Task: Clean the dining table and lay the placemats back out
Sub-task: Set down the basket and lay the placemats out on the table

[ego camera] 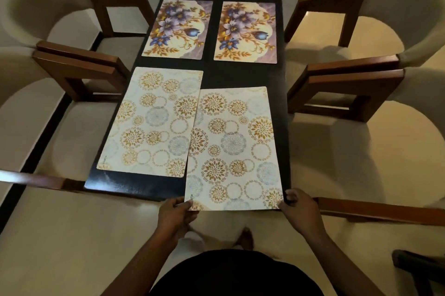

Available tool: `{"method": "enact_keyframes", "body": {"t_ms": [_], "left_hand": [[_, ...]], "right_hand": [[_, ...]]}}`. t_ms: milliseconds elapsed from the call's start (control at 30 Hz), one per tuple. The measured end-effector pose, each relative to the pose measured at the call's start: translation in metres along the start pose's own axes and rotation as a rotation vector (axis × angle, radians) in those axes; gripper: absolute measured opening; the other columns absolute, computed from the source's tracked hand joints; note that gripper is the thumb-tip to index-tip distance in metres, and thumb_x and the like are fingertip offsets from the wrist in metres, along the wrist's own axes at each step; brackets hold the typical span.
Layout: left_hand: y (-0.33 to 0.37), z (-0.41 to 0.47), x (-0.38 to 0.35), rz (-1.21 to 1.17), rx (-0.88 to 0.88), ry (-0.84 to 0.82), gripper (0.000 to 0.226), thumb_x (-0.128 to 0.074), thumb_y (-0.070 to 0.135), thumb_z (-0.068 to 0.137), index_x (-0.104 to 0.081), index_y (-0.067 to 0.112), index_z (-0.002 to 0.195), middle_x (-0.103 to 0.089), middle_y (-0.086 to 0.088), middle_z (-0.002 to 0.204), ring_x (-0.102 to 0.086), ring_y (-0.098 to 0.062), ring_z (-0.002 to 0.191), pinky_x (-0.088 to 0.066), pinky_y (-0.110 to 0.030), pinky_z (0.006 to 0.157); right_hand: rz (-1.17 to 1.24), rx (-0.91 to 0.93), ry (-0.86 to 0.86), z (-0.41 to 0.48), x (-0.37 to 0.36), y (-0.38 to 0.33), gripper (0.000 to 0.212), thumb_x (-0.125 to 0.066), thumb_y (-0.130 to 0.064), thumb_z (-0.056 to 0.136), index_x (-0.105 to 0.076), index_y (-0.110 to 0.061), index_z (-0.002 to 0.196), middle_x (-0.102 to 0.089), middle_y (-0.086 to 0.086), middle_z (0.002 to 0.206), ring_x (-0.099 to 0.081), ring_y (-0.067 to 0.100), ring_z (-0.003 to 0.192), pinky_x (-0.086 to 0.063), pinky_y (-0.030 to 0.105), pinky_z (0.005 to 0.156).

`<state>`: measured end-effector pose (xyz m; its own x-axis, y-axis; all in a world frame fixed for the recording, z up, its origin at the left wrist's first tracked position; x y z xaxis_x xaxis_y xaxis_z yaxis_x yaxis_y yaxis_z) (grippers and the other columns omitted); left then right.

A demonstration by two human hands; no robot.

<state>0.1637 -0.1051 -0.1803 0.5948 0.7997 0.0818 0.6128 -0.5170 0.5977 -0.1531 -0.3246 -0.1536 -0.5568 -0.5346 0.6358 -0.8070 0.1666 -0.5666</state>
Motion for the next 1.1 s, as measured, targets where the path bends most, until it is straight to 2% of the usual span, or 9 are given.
{"method": "enact_keyframes", "body": {"t_ms": [67,133,267,400,467,733,867,967,1100], "left_hand": [[-0.001,-0.001,-0.002,-0.035,-0.001,0.008,0.015,-0.063,-0.007,0.099,-0.066,-0.007,0.114,-0.072,-0.031,0.11,-0.069,-0.034,0.077,-0.064,-0.029,0.057],[0.0,-0.001,-0.003,-0.072,0.009,0.017,0.024,-0.062,-0.011,0.098,-0.066,-0.009,0.121,-0.073,-0.03,0.11,-0.069,-0.035,0.079,-0.066,-0.03,0.06],[0.003,-0.002,-0.002,-0.179,0.053,-0.001,0.032,-0.061,-0.014,0.095,-0.066,-0.007,0.126,-0.076,-0.025,0.102,-0.072,-0.035,0.081,-0.065,-0.029,0.058],[0.01,-0.007,-0.002,-0.187,0.057,-0.042,0.033,-0.06,-0.015,0.095,-0.066,-0.006,0.126,-0.076,-0.028,0.109,-0.076,-0.032,0.073,-0.064,-0.028,0.057],[0.013,-0.009,-0.002,-0.17,0.043,-0.051,0.033,-0.061,-0.014,0.094,-0.066,-0.005,0.125,-0.077,-0.029,0.105,-0.077,-0.032,0.07,-0.065,-0.03,0.059],[0.016,-0.023,-0.015,-0.176,0.02,-0.087,0.031,-0.062,-0.013,0.094,-0.069,-0.004,0.123,-0.078,-0.029,0.104,-0.073,-0.038,0.082,-0.067,-0.033,0.064],[0.03,-0.029,-0.037,-0.172,-0.014,-0.14,0.025,-0.063,-0.012,0.095,-0.071,-0.001,0.115,-0.079,-0.025,0.097,-0.074,-0.031,0.068,-0.066,-0.032,0.063],[0.051,-0.026,-0.052,-0.171,-0.074,-0.15,0.021,-0.064,-0.014,0.094,-0.07,0.004,0.105,-0.08,-0.016,0.084,-0.071,-0.031,0.065,-0.066,-0.031,0.062],[0.077,-0.013,-0.06,-0.168,-0.127,-0.129,0.022,-0.065,-0.014,0.095,-0.069,0.005,0.103,-0.076,-0.017,0.093,-0.071,-0.029,0.071,-0.065,-0.027,0.059]], "right_hand": [[0.034,-0.01,-0.01,0.001,0.001,0.002,0.045,-0.08,-0.024,0.091,-0.066,-0.011,0.131,-0.07,0.004,0.119,-0.063,0.018,0.103,-0.043,0.029,0.083],[0.085,-0.022,-0.015,0.001,0.002,0.004,0.043,-0.08,-0.025,0.091,-0.066,-0.012,0.129,-0.068,0.0,0.11,-0.061,0.015,0.098,-0.043,0.029,0.082],[0.212,-0.018,-0.034,0.005,-0.001,-0.001,0.024,-0.077,-0.026,0.094,-0.071,-0.014,0.114,-0.072,-0.003,0.105,-0.067,0.012,0.093,-0.048,0.023,0.069],[0.661,-0.163,-0.155,0.005,-0.017,-0.004,0.012,-0.067,-0.009,0.101,-0.071,-0.006,0.111,-0.077,0.01,0.109,-0.074,0.022,0.094,-0.063,0.03,0.066],[0.756,-0.164,-0.146,0.004,-0.017,-0.009,0.011,-0.064,-0.002,0.101,-0.071,-0.005,0.108,-0.077,0.012,0.106,-0.075,0.025,0.091,-0.065,0.034,0.069],[0.818,-0.03,0.023,-0.001,0.015,-0.013,0.023,-0.065,0.005,0.098,-0.072,-0.002,0.118,-0.081,0.01,0.099,-0.077,0.031,0.091,-0.065,0.033,0.068],[0.81,0.028,0.091,-0.002,0.041,-0.013,0.021,-0.066,0.004,0.097,-0.074,-0.002,0.115,-0.081,0.011,0.099,-0.078,0.028,0.089,-0.066,0.033,0.069],[0.84,0.027,0.104,0.004,0.048,-0.014,0.022,-0.065,0.002,0.098,-0.074,-0.003,0.117,-0.081,0.011,0.102,-0.079,0.029,0.092,-0.066,0.034,0.071],[0.882,-0.041,0.081,0.023,0.036,-0.021,0.018,-0.065,0.001,0.099,-0.073,-0.002,0.115,-0.08,0.013,0.103,-0.079,0.026,0.087,-0.064,0.03,0.066]]}}
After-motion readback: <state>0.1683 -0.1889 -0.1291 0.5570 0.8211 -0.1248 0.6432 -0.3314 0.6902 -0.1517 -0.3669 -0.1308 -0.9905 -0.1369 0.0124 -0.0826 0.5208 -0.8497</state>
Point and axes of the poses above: each hand's wrist, its own z-axis towards the middle knuckle, its own x-axis out of the back of the hand, y = z × x, the point moved 8 cm from there along z, towards the middle knuckle
